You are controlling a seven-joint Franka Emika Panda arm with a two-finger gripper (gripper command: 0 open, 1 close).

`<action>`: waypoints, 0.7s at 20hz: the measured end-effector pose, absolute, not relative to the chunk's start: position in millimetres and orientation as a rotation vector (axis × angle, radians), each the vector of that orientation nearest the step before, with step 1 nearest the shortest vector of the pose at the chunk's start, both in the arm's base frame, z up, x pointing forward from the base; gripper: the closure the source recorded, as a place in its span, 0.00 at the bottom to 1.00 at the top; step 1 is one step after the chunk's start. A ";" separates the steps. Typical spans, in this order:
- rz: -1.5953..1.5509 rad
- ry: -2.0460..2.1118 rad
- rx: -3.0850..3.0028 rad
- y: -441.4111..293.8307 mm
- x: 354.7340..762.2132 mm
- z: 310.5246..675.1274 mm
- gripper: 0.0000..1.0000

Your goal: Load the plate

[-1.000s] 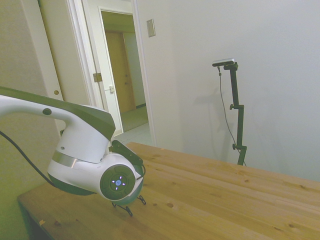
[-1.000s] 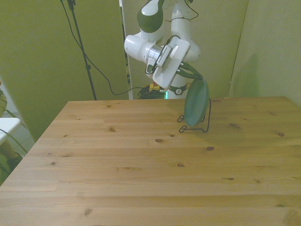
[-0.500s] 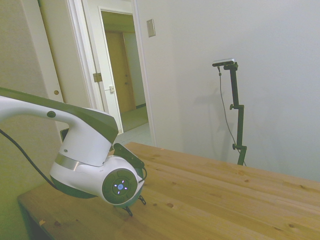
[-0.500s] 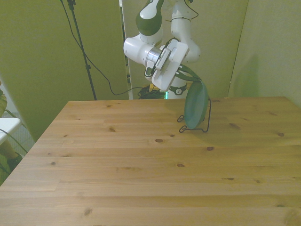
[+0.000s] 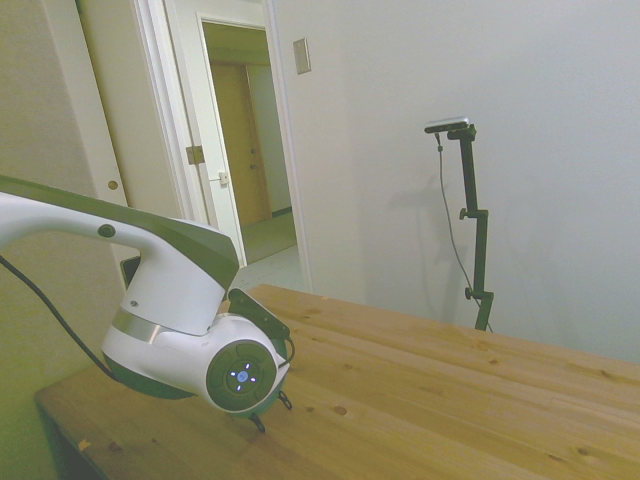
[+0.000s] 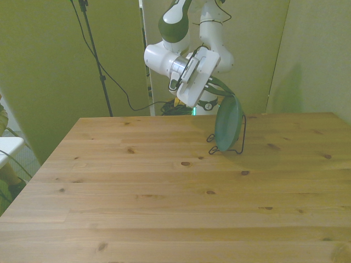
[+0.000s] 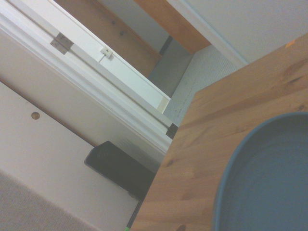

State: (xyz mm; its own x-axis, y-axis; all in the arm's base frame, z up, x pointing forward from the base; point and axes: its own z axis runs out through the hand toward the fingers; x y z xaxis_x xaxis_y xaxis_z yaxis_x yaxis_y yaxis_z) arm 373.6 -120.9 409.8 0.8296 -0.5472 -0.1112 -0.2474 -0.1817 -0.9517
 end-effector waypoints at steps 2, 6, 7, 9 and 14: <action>-0.298 0.611 -1.770 -120.3 373.7 409.5 0.00; -0.297 0.609 -1.771 -119.5 373.9 409.6 0.00; -0.297 0.608 -1.771 -119.3 374.0 409.6 0.00; -0.295 0.607 -1.773 -118.4 374.3 409.6 0.00; -0.316 0.585 -1.779 -117.4 378.5 420.9 0.00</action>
